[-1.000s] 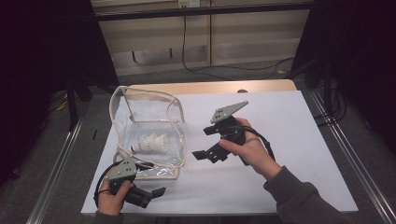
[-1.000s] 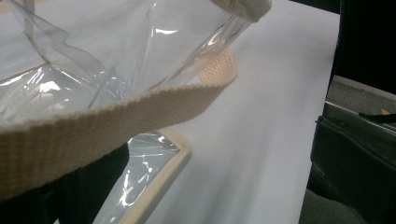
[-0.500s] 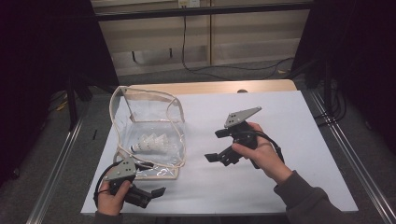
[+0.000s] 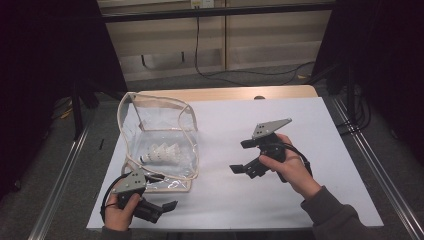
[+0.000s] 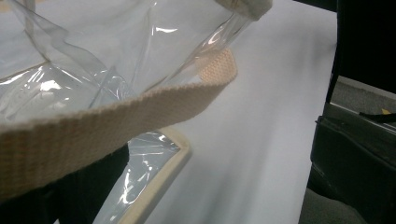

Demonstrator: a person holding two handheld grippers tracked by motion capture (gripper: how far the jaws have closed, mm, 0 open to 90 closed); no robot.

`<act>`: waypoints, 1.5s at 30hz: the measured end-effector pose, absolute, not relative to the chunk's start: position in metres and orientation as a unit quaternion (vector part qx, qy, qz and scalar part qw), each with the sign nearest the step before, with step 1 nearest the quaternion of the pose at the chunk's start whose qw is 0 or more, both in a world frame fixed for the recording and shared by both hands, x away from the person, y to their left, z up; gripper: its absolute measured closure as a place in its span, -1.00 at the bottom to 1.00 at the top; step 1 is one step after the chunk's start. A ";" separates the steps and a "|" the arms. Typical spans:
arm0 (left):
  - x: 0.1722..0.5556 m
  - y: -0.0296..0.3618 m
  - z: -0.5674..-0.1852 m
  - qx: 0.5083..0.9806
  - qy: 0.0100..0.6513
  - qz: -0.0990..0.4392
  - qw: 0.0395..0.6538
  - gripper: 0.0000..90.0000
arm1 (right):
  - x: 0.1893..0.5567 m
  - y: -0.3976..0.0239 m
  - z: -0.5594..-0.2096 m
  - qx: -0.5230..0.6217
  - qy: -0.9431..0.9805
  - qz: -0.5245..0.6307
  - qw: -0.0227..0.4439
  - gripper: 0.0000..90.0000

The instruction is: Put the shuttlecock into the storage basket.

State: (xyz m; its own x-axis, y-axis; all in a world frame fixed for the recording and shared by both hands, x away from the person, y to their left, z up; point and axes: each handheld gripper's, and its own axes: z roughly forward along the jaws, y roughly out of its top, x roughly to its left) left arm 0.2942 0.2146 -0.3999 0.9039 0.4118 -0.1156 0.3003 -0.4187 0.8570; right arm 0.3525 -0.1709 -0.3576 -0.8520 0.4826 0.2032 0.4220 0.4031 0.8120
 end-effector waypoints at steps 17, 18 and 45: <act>0.294 0.214 -0.400 0.841 0.210 0.056 0.496 -0.90 | 0.346 -0.202 -0.375 0.294 0.828 0.476 0.039 -0.90; 0.294 0.214 -0.400 0.841 0.210 0.056 0.496 -0.90 | 0.345 -0.204 -0.376 0.294 0.829 0.473 0.043 -0.90; 0.294 0.213 -0.401 0.842 0.212 0.057 0.493 -0.90 | 0.326 -0.262 -0.404 0.334 0.809 0.479 0.066 -0.90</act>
